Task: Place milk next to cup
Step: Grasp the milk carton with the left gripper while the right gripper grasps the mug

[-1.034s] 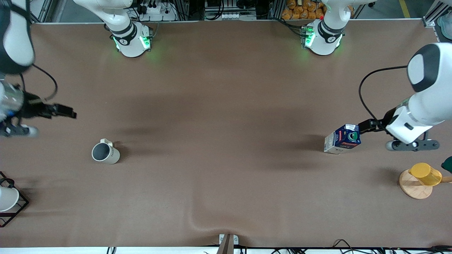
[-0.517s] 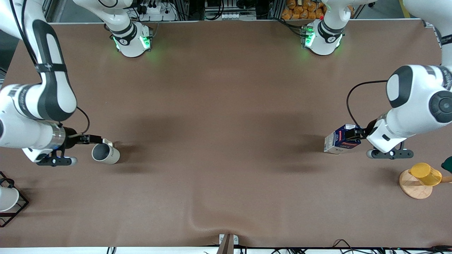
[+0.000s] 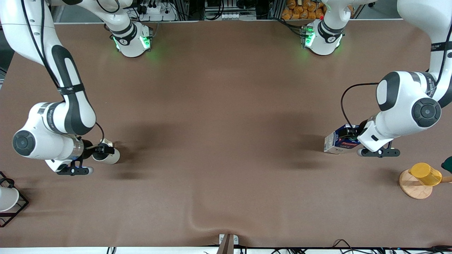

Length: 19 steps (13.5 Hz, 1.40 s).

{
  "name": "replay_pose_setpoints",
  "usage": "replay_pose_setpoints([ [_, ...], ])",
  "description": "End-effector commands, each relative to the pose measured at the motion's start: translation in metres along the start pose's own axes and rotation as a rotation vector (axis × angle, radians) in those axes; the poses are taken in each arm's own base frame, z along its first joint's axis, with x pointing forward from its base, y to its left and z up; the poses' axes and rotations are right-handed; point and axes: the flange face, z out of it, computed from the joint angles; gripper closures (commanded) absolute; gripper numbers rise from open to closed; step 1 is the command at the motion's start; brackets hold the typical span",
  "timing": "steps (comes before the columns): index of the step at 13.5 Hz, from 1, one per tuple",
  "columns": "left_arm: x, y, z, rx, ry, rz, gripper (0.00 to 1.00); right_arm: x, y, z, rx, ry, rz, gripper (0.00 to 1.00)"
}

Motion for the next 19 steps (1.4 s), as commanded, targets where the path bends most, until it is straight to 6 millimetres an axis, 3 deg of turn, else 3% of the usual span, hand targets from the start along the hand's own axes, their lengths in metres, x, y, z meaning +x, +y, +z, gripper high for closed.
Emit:
replay_pose_setpoints([
  [1,-0.008,-0.001,0.003,0.001,-0.002,0.008,0.0,0.005,-0.008,0.006,-0.001,-0.005,0.01,0.0],
  [3,-0.009,-0.003,0.006,0.001,-0.009,0.005,0.0,0.007,-0.022,0.019,-0.007,-0.014,0.028,0.0],
  [5,-0.008,-0.003,0.006,0.001,-0.011,0.003,0.06,0.009,-0.014,0.038,-0.013,-0.029,0.023,0.0],
  [6,-0.007,-0.004,0.005,0.0,-0.009,0.001,0.1,0.011,-0.008,0.047,-0.013,-0.027,0.028,0.77],
  [7,-0.007,-0.004,0.005,0.0,-0.009,0.001,0.15,0.012,-0.003,0.048,-0.012,-0.022,0.036,1.0],
  [9,-0.007,-0.007,0.006,0.0,-0.011,-0.003,0.3,0.011,-0.005,0.047,-0.012,-0.023,0.033,1.0],
  [14,-0.006,-0.007,0.004,-0.002,-0.006,-0.007,0.38,0.01,-0.015,0.041,-0.014,-0.024,0.033,1.0],
  [16,-0.006,-0.007,0.003,-0.002,-0.005,-0.008,0.4,0.008,-0.032,0.031,-0.013,-0.05,0.064,1.0],
  [19,-0.005,-0.007,0.001,-0.002,0.0,-0.021,0.46,-0.002,-0.093,0.012,-0.032,-0.079,0.21,1.0],
])
